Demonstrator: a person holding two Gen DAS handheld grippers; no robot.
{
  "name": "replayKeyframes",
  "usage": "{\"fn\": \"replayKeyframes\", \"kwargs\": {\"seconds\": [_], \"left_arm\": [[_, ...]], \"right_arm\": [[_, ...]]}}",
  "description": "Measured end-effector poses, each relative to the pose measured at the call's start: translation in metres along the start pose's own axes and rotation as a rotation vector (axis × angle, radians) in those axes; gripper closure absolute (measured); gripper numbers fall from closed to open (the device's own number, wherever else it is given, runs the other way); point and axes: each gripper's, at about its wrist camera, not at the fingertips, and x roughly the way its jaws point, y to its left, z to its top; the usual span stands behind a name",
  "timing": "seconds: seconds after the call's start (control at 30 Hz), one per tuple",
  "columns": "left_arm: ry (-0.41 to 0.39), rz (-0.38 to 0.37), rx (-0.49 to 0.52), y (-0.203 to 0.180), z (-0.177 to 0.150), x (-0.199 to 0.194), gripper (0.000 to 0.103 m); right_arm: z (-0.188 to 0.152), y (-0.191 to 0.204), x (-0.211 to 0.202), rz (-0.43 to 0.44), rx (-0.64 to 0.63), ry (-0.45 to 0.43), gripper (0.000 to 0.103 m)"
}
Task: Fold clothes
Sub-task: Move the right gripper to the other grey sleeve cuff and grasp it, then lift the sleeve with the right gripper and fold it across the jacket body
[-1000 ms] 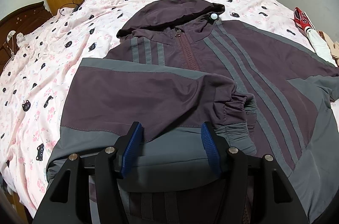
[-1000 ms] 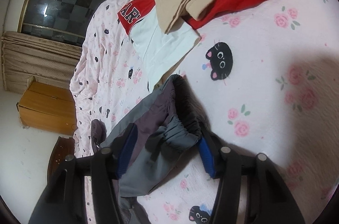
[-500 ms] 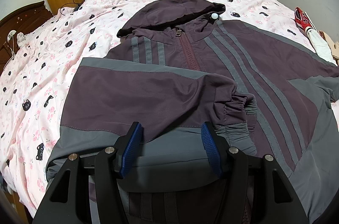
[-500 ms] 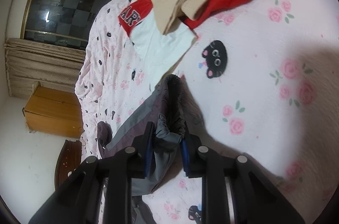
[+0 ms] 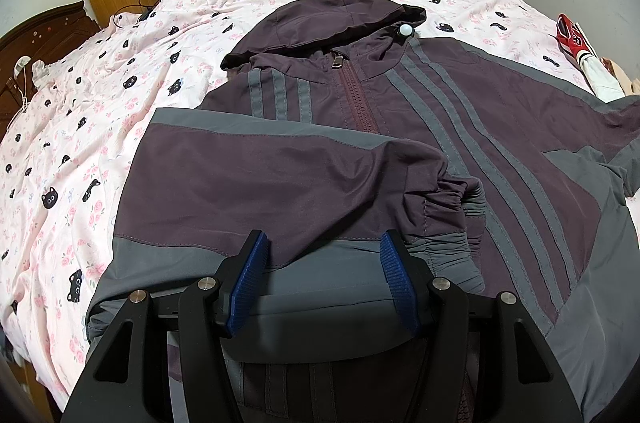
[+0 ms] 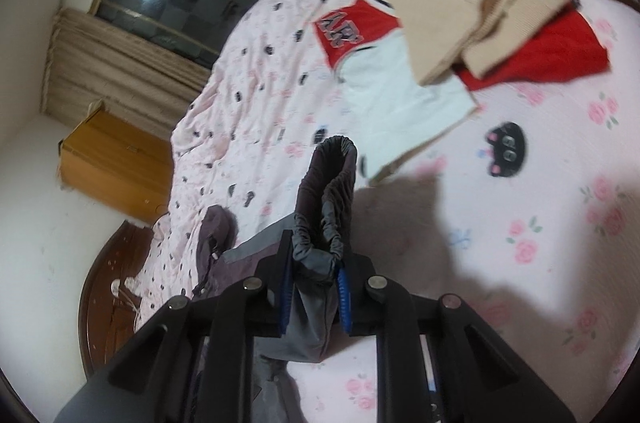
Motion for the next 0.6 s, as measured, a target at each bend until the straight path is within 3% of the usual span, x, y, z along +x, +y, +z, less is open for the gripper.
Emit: {"fn": "replayKeyframes", "kwargs": {"seconds": [0.6], "left_arm": [[0.005, -0.005, -0.005, 0.0, 0.001, 0.001, 0.049]], "right_arm": [[-0.026, 0.079, -0.008, 0.142, -0.239, 0.035, 0.085]]}}
